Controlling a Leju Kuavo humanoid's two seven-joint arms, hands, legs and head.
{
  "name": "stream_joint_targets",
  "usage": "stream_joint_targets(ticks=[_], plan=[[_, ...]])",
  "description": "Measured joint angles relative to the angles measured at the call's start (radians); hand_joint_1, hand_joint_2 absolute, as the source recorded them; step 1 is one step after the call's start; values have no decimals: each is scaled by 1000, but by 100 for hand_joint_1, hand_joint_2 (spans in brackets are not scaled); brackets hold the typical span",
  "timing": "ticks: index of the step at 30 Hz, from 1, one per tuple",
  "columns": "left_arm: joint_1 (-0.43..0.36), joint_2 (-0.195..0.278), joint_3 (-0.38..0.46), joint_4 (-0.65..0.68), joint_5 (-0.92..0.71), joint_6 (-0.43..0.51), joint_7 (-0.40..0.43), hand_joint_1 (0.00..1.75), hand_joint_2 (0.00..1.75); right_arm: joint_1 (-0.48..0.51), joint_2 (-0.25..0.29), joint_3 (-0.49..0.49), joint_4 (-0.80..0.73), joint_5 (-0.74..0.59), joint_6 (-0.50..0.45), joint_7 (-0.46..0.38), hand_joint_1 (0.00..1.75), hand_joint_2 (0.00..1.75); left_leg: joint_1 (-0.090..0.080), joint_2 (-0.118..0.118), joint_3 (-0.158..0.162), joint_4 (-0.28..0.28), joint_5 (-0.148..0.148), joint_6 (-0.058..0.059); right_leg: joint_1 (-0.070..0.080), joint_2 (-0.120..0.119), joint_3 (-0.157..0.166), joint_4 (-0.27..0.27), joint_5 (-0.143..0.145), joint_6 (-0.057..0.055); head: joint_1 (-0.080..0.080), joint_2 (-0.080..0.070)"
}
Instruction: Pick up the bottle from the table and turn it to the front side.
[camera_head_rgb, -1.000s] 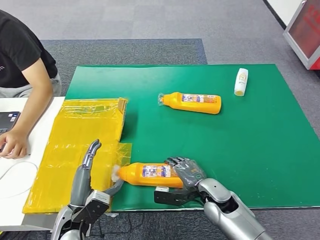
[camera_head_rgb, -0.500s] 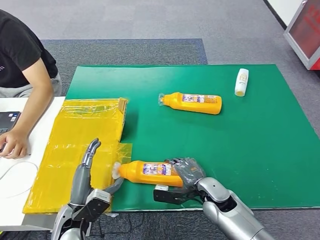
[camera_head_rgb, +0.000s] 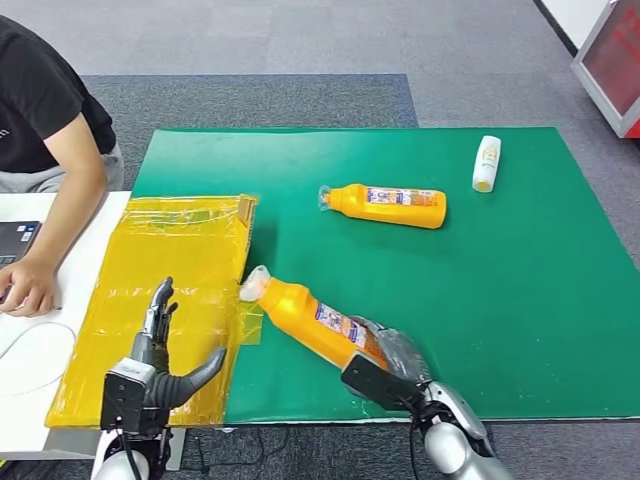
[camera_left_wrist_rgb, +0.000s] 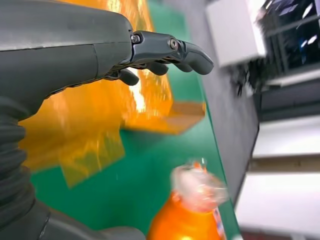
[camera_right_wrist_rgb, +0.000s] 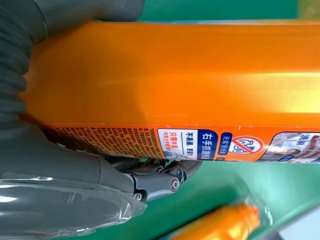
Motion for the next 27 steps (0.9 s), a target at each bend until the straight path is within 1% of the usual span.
stream_joint_targets(ticks=[4,7,13,19,23,27], plan=[[2,2,2,-25,200,-121,-14,0,175,19,21,-33,-28,-48,-4,-35,175,175,0,0,-1,0,0,0,0,0,-1,0,0,0,0,0],[1,2,6,-50,317,-190,-18,0,175,27,40,-41,-38,-77,-15,-60,175,175,0,0,-1,0,0,0,0,0,-2,0,0,0,0,0],[-3,2,7,-86,420,-222,13,0,175,32,71,-46,-58,-76,-99,-73,175,175,0,0,-2,0,0,0,0,0,-2,0,0,0,0,0],[-18,2,6,-93,430,-235,22,0,175,27,74,-40,-73,14,-150,-80,175,175,0,0,-2,0,0,0,0,0,-2,0,0,0,0,0],[-42,2,0,-94,412,-237,32,0,0,19,74,-26,-79,55,-176,-80,175,175,0,0,-2,0,0,0,0,0,-2,0,0,0,0,0],[-65,2,-15,-94,406,-244,36,0,0,11,74,-7,-85,67,-179,-85,175,175,0,0,-2,0,0,0,0,0,-3,0,0,0,0,0]])
